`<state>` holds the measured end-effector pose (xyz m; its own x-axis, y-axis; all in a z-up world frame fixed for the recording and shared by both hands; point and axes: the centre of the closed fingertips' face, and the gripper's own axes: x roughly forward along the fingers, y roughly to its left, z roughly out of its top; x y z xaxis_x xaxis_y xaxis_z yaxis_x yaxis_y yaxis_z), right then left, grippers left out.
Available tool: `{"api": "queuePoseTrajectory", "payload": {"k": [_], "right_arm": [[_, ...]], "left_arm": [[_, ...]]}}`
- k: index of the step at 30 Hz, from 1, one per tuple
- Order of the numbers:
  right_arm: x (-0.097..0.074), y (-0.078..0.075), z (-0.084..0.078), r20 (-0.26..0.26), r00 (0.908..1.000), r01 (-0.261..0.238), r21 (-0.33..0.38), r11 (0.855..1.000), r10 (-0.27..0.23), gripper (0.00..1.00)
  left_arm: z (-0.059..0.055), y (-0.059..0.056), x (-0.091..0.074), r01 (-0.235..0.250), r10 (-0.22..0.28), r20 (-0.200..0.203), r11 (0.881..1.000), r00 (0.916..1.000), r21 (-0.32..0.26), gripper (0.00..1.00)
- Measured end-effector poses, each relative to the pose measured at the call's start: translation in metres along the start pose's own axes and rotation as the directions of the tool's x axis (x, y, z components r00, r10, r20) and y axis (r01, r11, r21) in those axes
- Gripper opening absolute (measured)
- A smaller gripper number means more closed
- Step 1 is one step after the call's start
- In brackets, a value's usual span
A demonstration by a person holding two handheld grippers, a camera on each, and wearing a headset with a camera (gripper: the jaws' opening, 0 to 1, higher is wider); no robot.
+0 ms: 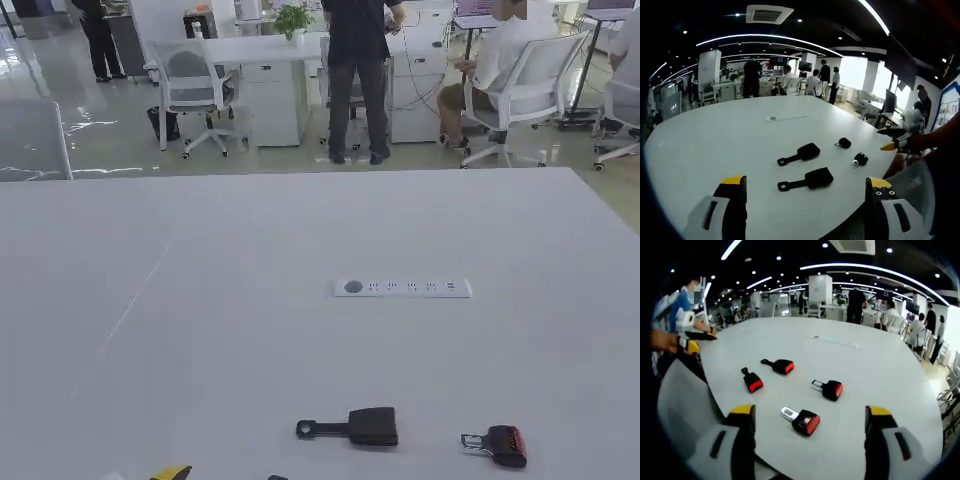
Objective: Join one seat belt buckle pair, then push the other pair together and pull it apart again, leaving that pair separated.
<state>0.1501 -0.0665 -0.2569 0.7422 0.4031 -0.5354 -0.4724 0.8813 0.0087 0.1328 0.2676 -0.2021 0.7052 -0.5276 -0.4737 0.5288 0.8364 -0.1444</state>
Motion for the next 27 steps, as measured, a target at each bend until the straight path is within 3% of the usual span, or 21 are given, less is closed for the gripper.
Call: {"api": "queuePoseTrajectory", "payload": {"k": [27], "right_arm": [[-0.0034,0.0003,0.0011,-0.002,1.0,-0.004,-0.007,1.0,0.004,0.94]], "left_arm": [[0.0035,-0.0065,-0.0003,0.003,-0.003,-0.006,1.0,1.0,-0.001,1.0]]}}
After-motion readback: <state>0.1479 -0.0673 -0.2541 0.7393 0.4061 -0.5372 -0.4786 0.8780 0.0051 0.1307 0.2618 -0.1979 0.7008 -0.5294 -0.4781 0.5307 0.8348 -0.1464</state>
